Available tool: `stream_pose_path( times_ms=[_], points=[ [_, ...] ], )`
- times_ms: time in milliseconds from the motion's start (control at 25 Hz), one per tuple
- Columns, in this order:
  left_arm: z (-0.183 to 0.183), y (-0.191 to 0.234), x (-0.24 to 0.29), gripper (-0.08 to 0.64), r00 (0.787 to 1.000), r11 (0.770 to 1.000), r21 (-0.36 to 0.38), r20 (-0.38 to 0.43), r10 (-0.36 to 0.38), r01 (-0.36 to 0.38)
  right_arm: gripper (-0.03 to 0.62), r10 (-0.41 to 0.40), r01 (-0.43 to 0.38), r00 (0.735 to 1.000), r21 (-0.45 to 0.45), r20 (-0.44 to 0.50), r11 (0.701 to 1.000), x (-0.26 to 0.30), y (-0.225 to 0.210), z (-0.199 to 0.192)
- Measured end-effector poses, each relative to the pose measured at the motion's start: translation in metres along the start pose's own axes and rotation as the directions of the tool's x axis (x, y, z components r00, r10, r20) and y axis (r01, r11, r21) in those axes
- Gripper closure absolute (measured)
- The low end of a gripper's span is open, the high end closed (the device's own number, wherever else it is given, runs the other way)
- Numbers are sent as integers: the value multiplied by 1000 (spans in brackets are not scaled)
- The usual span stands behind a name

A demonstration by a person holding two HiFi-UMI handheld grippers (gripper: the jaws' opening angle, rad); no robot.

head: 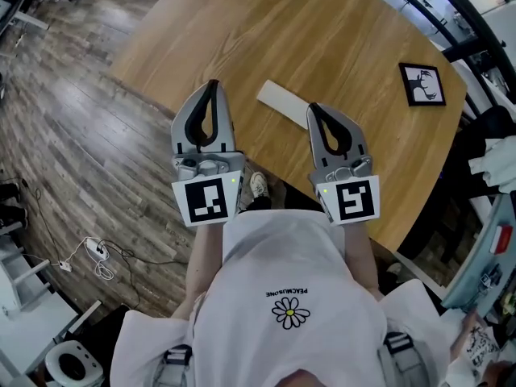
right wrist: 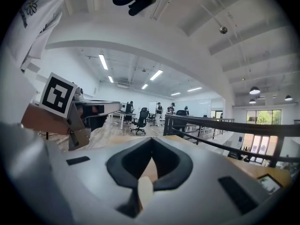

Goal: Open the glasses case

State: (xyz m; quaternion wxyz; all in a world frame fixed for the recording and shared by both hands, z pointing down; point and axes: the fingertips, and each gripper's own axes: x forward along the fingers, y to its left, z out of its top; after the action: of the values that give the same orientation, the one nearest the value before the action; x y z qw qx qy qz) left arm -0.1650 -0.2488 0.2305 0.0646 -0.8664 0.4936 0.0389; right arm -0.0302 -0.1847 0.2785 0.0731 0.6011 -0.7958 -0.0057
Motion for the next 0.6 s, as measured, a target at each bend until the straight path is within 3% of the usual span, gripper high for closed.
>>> stream_pose_path(
  times_ms=[120, 360, 480, 600],
  points=[
    [-5, -9, 14, 541, 999, 999, -4, -12, -34, 34, 584, 31, -32, 999, -26, -29, 999, 1, -4, -8],
    [-10, -35, 37, 540, 991, 990, 35, -19, -134, 135, 445, 109, -132, 973, -100, -206, 986, 2, -6, -53],
    [-18, -49, 48, 540, 984, 984, 34, -45, -173, 174, 379, 137, -166, 953, -86, -269, 982, 0, -9, -86],
    [-27, -63, 60, 538, 973, 974, 46, -70, -219, 222, 356, 142, -190, 920, -98, -366, 977, -4, -16, -125]
  ],
)
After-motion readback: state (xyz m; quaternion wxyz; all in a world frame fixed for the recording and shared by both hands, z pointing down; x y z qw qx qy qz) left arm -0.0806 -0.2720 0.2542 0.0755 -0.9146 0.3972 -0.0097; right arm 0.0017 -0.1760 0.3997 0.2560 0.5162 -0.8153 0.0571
